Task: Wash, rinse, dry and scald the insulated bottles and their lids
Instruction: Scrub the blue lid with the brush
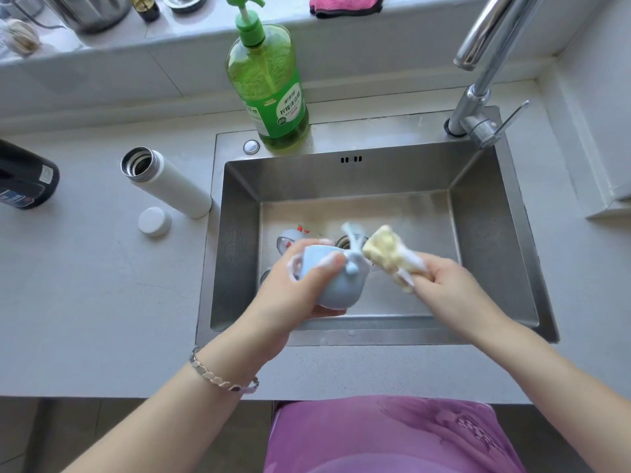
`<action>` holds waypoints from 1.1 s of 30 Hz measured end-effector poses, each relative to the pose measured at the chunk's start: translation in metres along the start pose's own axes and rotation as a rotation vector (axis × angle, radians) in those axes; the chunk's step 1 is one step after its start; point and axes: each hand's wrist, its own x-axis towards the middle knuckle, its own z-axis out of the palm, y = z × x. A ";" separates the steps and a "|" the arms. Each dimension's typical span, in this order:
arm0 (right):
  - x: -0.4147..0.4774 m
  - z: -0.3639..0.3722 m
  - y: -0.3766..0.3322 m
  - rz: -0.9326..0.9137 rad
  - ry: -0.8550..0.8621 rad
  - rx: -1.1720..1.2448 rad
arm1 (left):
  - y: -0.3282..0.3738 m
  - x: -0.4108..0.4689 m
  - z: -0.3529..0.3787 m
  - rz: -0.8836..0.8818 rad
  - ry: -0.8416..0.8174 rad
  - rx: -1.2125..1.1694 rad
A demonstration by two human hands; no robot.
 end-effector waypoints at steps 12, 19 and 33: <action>-0.027 0.042 -0.032 -0.258 0.148 0.024 | 0.014 0.015 0.020 -0.071 0.152 -0.275; -0.004 0.018 -0.042 -0.115 0.116 0.082 | 0.019 0.009 0.014 0.034 0.079 -0.012; -0.007 0.019 -0.045 -0.219 0.174 -0.075 | 0.019 0.009 0.022 0.071 0.144 0.050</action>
